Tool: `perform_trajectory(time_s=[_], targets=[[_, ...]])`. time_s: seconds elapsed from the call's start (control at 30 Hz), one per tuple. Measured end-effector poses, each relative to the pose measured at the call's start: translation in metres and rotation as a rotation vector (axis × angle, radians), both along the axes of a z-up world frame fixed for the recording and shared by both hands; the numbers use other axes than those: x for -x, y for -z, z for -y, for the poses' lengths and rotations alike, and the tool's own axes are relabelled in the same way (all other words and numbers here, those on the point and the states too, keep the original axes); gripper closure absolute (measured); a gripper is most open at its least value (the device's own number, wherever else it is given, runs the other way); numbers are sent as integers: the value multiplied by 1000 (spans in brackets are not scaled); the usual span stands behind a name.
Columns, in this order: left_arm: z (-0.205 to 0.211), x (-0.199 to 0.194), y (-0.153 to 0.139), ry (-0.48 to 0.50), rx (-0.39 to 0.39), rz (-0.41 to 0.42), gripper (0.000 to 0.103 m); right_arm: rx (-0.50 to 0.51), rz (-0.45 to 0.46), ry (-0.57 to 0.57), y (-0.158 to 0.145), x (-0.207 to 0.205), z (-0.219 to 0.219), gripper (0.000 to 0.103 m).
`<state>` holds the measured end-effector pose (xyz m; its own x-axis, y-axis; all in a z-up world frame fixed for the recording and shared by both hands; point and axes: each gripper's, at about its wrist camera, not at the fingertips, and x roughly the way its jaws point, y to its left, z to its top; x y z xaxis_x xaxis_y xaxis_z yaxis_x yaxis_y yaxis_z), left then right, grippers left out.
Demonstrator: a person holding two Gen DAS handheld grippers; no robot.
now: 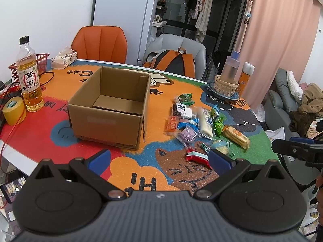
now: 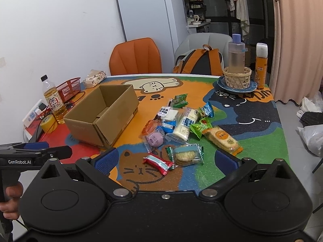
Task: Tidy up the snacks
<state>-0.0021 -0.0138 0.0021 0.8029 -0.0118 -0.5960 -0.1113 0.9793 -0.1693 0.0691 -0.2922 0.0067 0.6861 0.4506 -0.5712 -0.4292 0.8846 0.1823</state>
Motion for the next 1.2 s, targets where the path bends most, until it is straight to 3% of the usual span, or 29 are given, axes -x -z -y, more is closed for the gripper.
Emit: perform_trajectory(time_s=[1.2], targets=[[10,1,3,29,-1,3,1,9,1,15,1,-1,6,0]])
